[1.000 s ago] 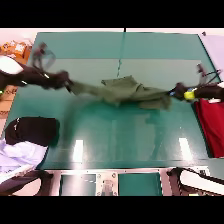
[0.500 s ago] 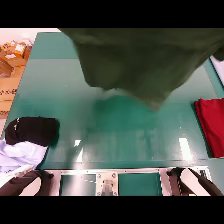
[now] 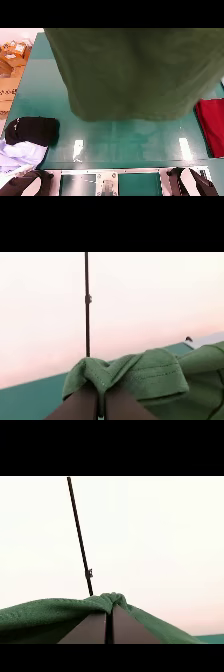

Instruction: Fold the shirts.

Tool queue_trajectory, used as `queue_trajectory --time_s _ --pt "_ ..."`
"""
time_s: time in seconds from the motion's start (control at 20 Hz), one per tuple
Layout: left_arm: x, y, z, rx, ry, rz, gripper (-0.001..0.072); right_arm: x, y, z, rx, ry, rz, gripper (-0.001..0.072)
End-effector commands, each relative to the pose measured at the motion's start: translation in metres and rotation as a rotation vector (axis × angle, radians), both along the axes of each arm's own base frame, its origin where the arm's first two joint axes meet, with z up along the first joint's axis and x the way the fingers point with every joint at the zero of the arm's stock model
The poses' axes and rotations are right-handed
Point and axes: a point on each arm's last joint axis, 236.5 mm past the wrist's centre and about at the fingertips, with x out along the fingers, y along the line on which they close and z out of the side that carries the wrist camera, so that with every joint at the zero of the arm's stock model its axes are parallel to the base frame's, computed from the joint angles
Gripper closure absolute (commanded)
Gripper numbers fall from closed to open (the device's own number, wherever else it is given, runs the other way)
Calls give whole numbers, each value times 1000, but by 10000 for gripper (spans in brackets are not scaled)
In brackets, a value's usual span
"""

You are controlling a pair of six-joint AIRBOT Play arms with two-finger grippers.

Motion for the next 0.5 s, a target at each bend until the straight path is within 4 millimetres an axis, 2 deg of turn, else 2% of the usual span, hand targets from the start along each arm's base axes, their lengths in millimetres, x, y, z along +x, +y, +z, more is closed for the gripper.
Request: queue_trajectory --time_s 0.0,0.1,0.2,0.25,0.4,0.45 --pt "59 9 -55 -1 152 31 682 39 -21 -53 73 126 19 696" --pt "114 8 -112 -24 299 16 682 80 -30 -123 139 278 69 695" --pt "167 1 -174 -60 440 -25 682 121 -27 -206 205 449 134 696" --pt "189 -7 -206 -89 508 -63 682 140 -25 -254 247 545 160 695" --pt "247 -37 -313 -205 734 -180 682 181 -14 -390 342 814 221 696" --pt "258 -50 -349 -206 800 -199 682 190 -11 -428 378 894 235 696"
